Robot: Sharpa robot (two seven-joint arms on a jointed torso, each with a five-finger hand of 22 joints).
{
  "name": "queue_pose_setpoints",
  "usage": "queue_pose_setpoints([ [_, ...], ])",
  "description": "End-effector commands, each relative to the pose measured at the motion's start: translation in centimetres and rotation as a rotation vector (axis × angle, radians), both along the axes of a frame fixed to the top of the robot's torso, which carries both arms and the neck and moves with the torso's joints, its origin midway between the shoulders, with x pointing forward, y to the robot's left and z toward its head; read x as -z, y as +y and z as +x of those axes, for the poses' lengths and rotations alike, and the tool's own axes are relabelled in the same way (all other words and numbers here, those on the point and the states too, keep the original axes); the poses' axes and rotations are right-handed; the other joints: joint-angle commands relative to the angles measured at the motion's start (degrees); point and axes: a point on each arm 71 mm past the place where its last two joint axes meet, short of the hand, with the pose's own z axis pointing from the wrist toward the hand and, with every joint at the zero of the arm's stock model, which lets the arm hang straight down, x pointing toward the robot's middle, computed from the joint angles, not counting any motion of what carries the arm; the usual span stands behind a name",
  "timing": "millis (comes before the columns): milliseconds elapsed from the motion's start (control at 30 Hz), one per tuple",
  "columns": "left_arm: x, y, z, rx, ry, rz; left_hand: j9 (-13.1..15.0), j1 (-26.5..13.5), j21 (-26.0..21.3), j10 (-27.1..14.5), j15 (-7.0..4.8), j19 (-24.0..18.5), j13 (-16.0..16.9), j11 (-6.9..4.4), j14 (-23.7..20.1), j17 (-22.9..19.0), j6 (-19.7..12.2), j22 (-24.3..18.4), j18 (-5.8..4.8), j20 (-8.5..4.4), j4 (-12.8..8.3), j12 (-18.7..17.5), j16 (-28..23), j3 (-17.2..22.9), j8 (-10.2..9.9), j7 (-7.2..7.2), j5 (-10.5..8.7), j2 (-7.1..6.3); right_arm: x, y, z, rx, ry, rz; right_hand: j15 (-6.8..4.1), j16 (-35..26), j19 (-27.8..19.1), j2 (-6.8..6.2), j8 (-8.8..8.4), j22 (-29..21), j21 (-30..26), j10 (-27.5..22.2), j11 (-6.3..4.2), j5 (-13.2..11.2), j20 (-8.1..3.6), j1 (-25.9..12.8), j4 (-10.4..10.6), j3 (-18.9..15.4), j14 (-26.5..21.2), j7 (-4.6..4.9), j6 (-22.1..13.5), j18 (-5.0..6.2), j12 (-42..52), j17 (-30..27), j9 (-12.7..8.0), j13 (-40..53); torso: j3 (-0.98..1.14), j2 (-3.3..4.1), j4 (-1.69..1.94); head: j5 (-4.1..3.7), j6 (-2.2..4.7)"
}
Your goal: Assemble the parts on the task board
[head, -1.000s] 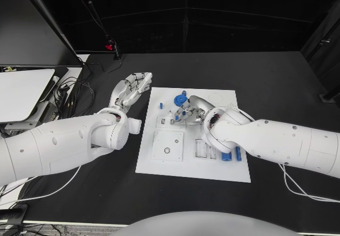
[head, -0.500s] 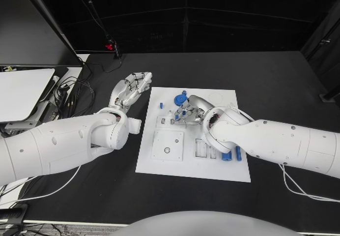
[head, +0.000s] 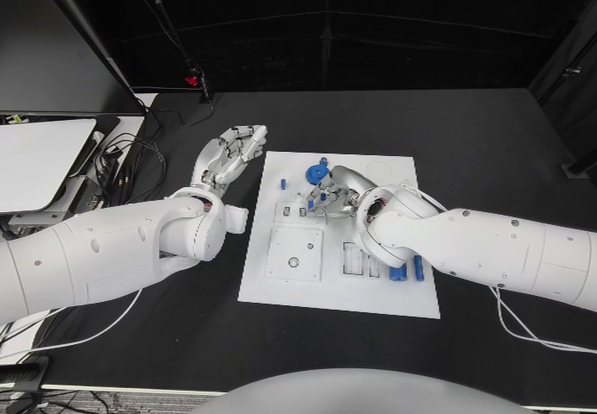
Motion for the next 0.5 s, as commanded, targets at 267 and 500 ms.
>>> queue_pose_setpoints([
  [267, -1.67, -0.12, -0.47, 0.026, -0.230, -0.041, -0.1, 0.3, 0.3, 0.3, 0.00, 0.0, -0.1, -0.05, 0.5, -0.1, 0.4, 0.1, 0.99, 0.25, 0.0, 0.2, 0.4, -0.3, 0.3, 8.97, 0.19, 0.54, 0.00, 0.27, -0.05, -0.020, 0.007, -0.013, 0.43, 0.1, 6.0, -0.32, -0.45, 15.1, 0.2, 6.0, 0.12, 0.2, 0.38, 0.5, -0.6, 0.4, 6.1, -0.09, 0.1, -0.42, 0.1, 15.1, 0.1, 15.1, 0.00, 0.00, 0.04, -0.13, -0.10],
  [500, -1.67, -0.10, -0.48, 0.026, -0.230, -0.041, -0.1, 0.3, 0.3, 0.3, 0.00, 0.0, -0.1, -0.06, 0.5, -0.1, 0.4, 0.1, 0.99, 0.25, 0.0, 0.2, 0.4, -0.3, 0.3, 8.97, 0.19, 0.56, 0.02, 0.25, -0.05, -0.021, 0.008, -0.014, 0.61, 0.1, 6.0, -1.25, -1.32, 15.1, 0.2, 6.0, 0.44, -0.1, 0.53, -0.3, -0.7, 0.0, 6.1, 0.30, -1.3, -0.42, 0.1, 15.1, -0.2, 15.1, -0.02, 0.02, -0.04, -0.12, -0.11],
])
